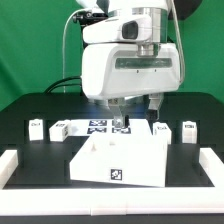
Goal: Assemble one leg
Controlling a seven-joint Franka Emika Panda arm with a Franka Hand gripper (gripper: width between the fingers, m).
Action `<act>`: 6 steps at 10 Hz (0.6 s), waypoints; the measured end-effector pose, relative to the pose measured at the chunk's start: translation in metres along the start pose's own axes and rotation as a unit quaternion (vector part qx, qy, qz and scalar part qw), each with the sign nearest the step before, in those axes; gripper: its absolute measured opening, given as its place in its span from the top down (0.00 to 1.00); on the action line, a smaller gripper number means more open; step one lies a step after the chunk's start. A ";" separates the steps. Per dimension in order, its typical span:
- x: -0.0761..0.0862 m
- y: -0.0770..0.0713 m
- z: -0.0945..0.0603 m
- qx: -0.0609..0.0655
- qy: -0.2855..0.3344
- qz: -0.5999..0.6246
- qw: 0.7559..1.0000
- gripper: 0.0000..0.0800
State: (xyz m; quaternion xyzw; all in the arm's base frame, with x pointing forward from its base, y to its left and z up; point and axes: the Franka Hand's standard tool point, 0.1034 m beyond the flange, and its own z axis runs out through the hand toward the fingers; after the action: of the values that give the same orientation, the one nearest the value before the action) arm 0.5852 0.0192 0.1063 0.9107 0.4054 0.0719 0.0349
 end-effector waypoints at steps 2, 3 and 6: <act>0.000 -0.001 0.001 -0.005 0.006 0.000 1.000 0.19; 0.000 -0.001 0.001 -0.005 0.006 0.000 1.000 0.19; 0.000 -0.001 0.002 -0.004 0.005 0.000 1.000 0.19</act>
Offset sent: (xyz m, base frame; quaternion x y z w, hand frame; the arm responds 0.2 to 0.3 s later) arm 0.0000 0.0000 0.0000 0.0000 0.0000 0.0000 1.0000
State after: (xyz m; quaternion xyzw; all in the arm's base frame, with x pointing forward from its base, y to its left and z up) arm 0.5846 0.0201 0.1047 0.9101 0.4053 0.0784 0.0364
